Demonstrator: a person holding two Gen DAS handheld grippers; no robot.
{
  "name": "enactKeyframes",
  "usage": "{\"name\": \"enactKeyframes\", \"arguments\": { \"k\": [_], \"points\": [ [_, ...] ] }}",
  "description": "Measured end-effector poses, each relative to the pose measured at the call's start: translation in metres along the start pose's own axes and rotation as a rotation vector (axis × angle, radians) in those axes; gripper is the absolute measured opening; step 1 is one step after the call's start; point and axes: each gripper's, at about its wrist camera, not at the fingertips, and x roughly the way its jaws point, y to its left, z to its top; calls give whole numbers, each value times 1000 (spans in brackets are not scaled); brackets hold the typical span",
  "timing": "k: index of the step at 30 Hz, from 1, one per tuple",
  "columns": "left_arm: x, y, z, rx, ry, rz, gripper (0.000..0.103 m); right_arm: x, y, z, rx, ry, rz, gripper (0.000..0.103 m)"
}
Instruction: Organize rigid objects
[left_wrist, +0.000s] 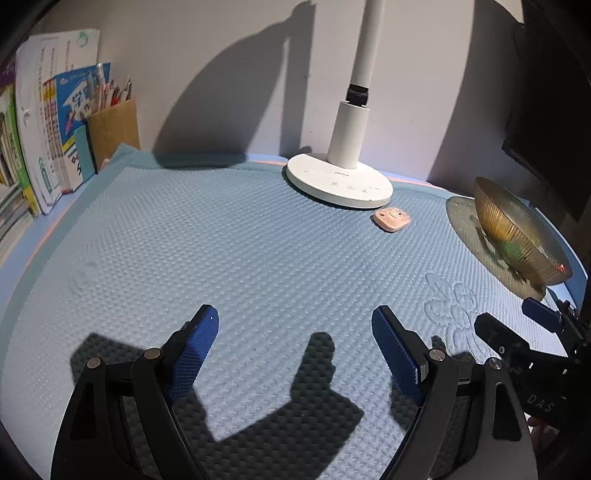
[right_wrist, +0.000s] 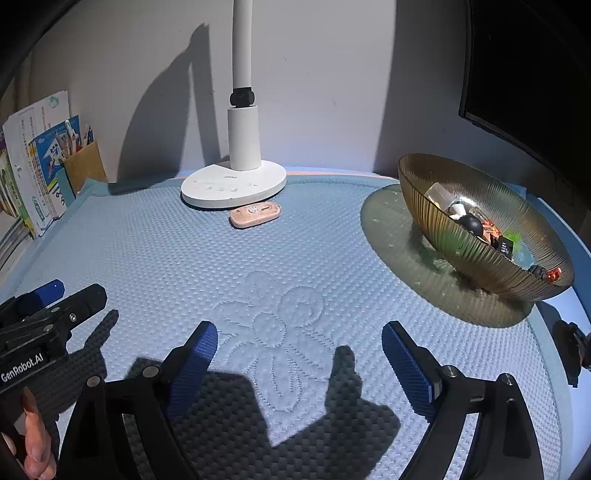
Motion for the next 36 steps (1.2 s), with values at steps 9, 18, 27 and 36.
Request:
{"name": "enactKeyframes", "arguments": {
  "k": [9,18,27,36],
  "points": [
    [2,0,1,-4,11,7,84,-1,0,0,1,-9,-9,95],
    [4,1,2,-6,16,-9,84,3,-1,0,-6,5,-12,96],
    [6,4,2,-25,26,-15,84,4,1,0,-18,9,-15,96],
    [6,5,2,-30,28,-21,84,3,2,0,-30,3,-17,96]
  ]
}}
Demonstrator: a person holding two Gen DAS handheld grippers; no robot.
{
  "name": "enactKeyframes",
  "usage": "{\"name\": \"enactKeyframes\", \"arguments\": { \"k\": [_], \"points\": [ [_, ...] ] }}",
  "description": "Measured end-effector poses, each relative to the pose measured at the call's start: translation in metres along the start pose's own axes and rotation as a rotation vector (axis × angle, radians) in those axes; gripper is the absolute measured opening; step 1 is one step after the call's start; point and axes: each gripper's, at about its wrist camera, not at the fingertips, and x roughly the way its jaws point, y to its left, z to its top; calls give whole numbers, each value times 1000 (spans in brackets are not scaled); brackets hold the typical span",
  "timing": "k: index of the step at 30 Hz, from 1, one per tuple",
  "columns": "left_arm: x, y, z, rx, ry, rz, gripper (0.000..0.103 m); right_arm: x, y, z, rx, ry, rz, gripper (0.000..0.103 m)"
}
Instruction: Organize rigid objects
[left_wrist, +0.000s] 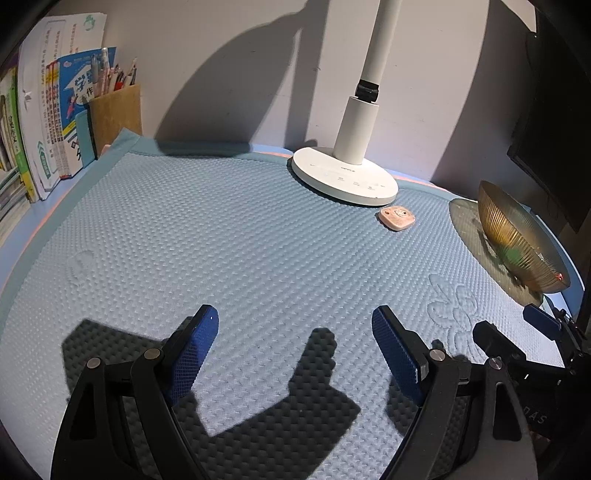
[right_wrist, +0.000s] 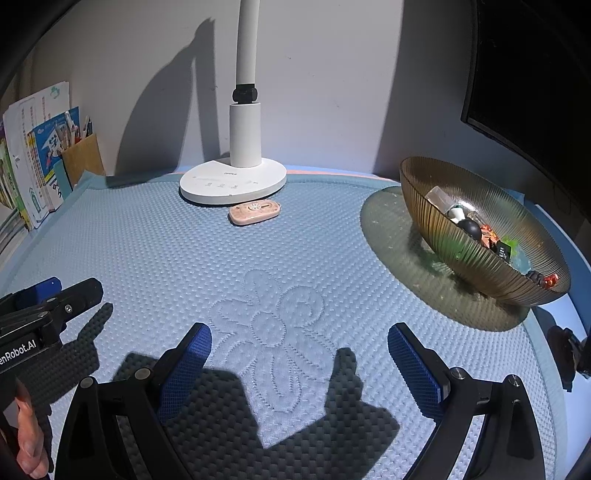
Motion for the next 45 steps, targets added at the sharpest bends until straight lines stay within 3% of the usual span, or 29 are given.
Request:
{"name": "enactKeyframes", "arguments": {
  "k": [45],
  "points": [
    [3,2,-1,-8,22,-9,84,4,0,1,-3,15,24,96]
  ]
}}
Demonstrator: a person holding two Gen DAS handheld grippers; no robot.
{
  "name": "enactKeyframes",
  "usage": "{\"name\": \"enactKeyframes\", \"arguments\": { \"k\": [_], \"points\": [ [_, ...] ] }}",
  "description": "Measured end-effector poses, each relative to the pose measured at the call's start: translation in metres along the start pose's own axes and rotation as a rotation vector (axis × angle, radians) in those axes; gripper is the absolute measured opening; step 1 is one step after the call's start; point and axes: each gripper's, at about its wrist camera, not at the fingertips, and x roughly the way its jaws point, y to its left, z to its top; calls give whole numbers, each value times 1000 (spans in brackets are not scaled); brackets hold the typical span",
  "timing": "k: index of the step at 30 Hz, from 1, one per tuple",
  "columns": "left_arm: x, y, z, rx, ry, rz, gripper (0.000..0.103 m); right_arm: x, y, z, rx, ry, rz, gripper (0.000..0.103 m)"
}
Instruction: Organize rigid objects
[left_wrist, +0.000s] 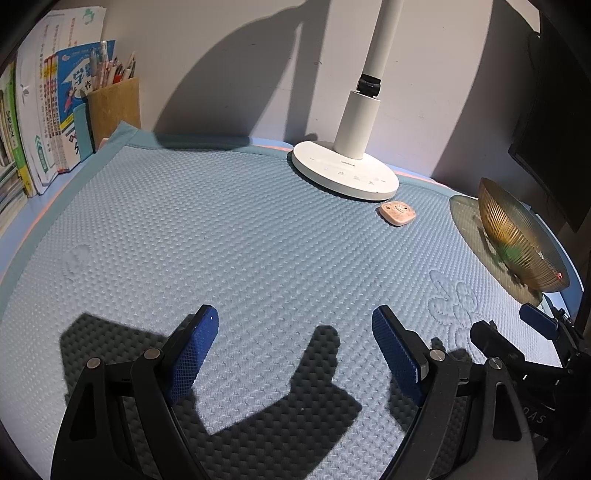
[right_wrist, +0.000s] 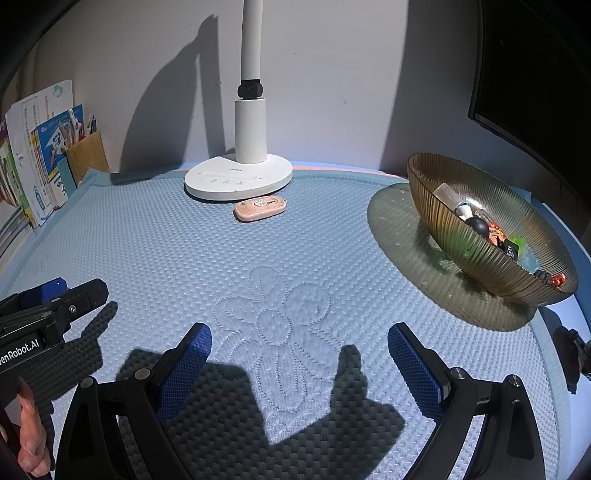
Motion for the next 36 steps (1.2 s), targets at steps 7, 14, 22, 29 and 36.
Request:
{"name": "enactKeyframes", "arguments": {
  "k": [7,14,22,29,36],
  "points": [
    [0,1,0,0,1,0,84,0,0,0,-2,0,1,96],
    [1,2,0,-2,5,1,84,0,0,0,-1,1,0,96],
    [4,2,-1,-1,21,17,84,1,0,0,0,3,0,96],
    [0,-1,-3,17,9,49,85,1,0,-3,2,8,1,96],
    [3,-3,-6,21,56,114,85,0,1,-3,-10,10,11,96]
  ]
}}
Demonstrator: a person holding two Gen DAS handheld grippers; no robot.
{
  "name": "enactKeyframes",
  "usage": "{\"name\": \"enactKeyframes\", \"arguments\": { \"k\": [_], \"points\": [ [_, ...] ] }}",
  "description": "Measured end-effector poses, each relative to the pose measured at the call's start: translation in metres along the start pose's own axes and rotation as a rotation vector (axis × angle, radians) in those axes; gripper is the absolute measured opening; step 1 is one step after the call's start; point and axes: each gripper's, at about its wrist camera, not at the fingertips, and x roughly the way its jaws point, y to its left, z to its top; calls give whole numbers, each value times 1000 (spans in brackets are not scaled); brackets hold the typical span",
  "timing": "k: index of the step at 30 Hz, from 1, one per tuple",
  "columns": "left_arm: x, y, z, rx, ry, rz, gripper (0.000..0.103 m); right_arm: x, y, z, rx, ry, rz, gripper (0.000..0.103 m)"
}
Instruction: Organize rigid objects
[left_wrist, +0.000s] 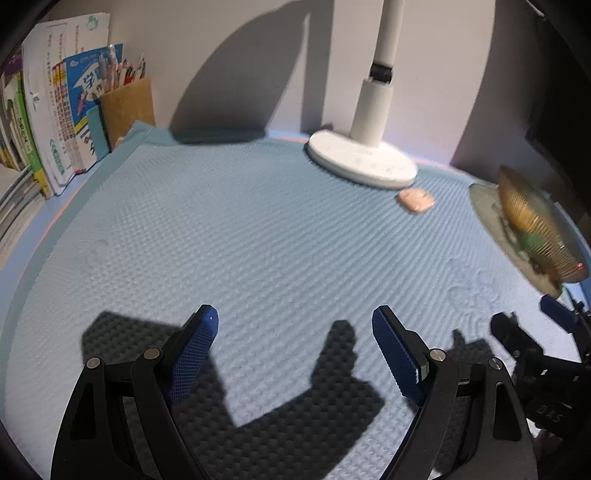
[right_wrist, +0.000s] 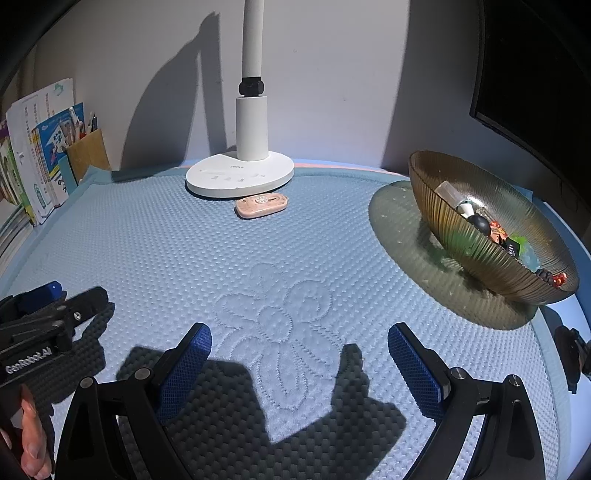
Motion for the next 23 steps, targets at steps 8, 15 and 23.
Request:
{"name": "enactKeyframes", "arguments": {
  "k": [8,15,23],
  "points": [
    [10,-3,-6,32,91,47,103,18,7,-1,-33,124,27,102],
    [13,-6,-9,47,97,68,103,30,1,-3,0,194,68,103],
    [14,-7,-10,52,96,59,103,31,-1,-2,-2,195,74,103]
  ]
}}
